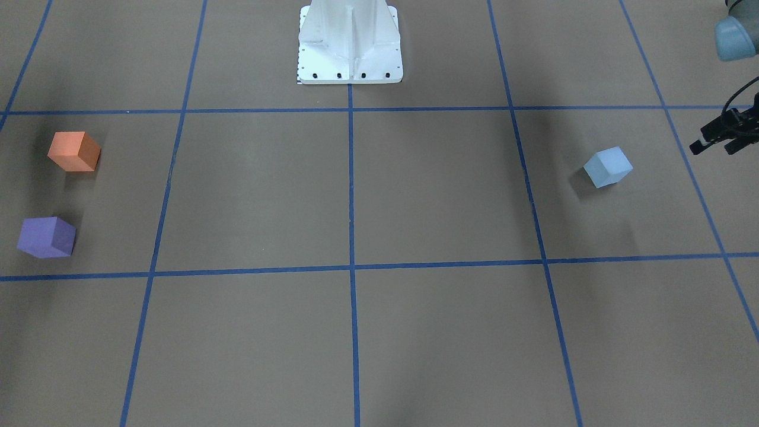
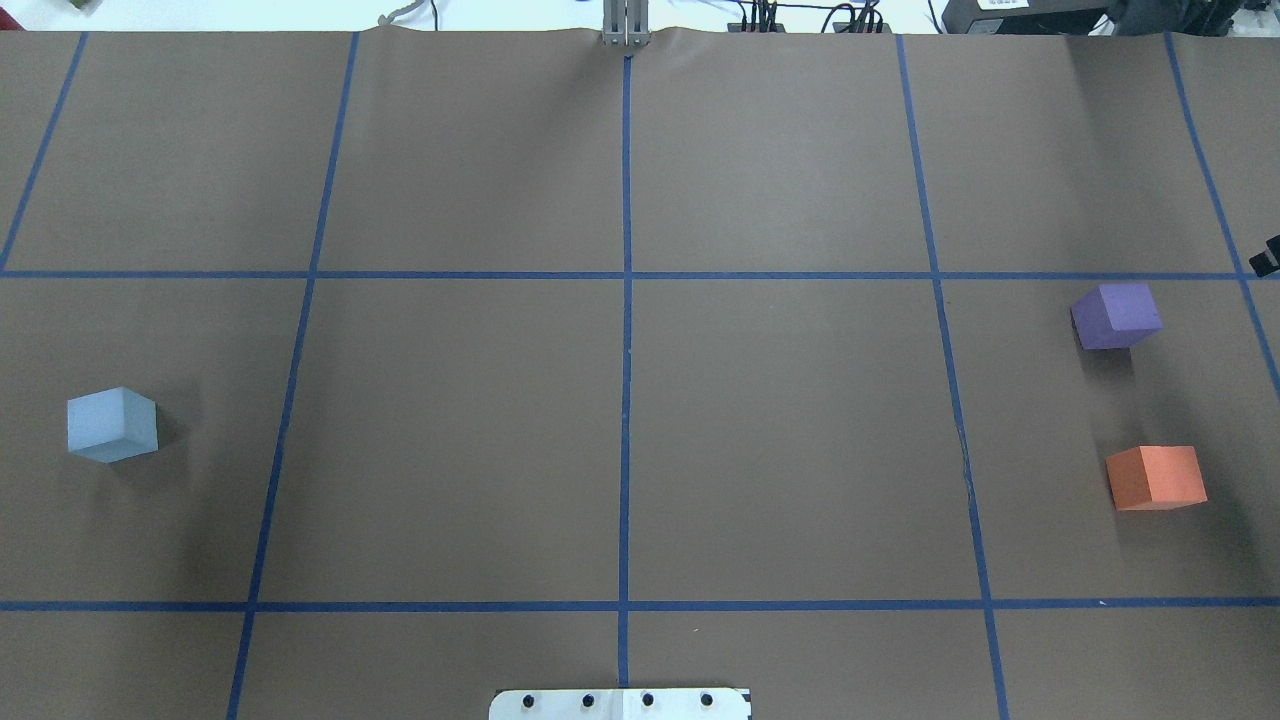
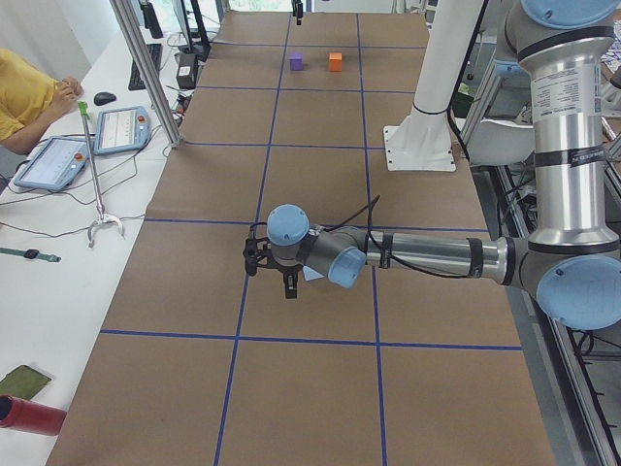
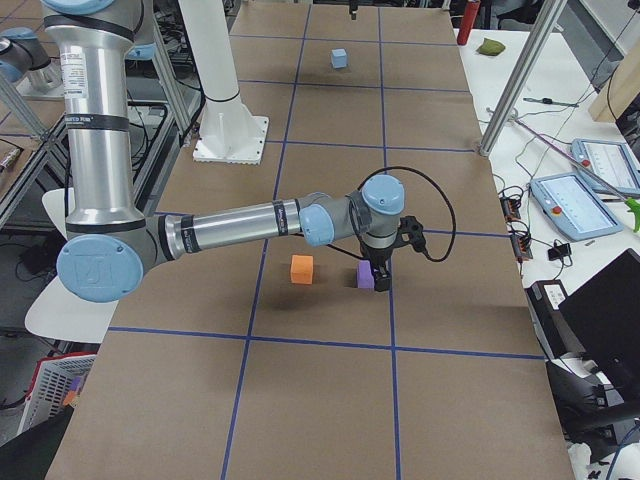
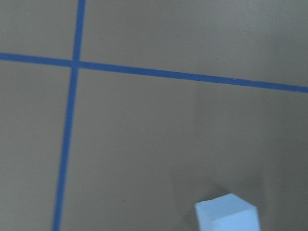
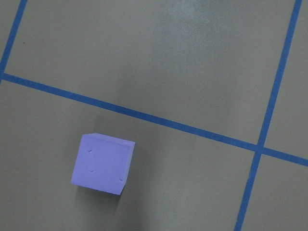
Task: Place blue block between orange and purple blocks
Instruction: 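Lower the left gripper toward the light blue cube, then close the left gripper on the light blue cube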
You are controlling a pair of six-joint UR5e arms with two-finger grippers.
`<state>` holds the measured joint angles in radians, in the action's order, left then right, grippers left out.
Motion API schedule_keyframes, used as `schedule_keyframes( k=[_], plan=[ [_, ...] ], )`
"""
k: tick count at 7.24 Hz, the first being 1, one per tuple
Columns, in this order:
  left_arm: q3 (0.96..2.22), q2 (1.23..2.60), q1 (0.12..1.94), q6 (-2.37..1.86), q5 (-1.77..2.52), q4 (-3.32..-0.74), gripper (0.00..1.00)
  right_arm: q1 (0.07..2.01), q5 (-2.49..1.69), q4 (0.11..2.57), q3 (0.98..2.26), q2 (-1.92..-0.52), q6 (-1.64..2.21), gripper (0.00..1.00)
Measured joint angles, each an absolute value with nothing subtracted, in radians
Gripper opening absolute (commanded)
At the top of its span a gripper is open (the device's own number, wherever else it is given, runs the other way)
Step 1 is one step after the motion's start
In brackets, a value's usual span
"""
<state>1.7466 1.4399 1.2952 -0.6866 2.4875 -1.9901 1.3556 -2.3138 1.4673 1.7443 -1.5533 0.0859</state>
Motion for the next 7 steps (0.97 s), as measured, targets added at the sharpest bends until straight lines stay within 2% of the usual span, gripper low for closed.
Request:
schedule_keyframes(
  k=[4, 7],
  plan=[
    [1.794, 1.483, 1.011, -1.081, 2.307, -2.017, 1.00, 1.355, -2.314, 1.465, 1.744, -1.554, 0.086, 1.00],
    [1.787, 1.464, 0.940, -1.112, 2.248, -2.019, 1.00, 1.355, -2.315, 1.465, 1.743, -1.555, 0.086, 1.00]
  ],
)
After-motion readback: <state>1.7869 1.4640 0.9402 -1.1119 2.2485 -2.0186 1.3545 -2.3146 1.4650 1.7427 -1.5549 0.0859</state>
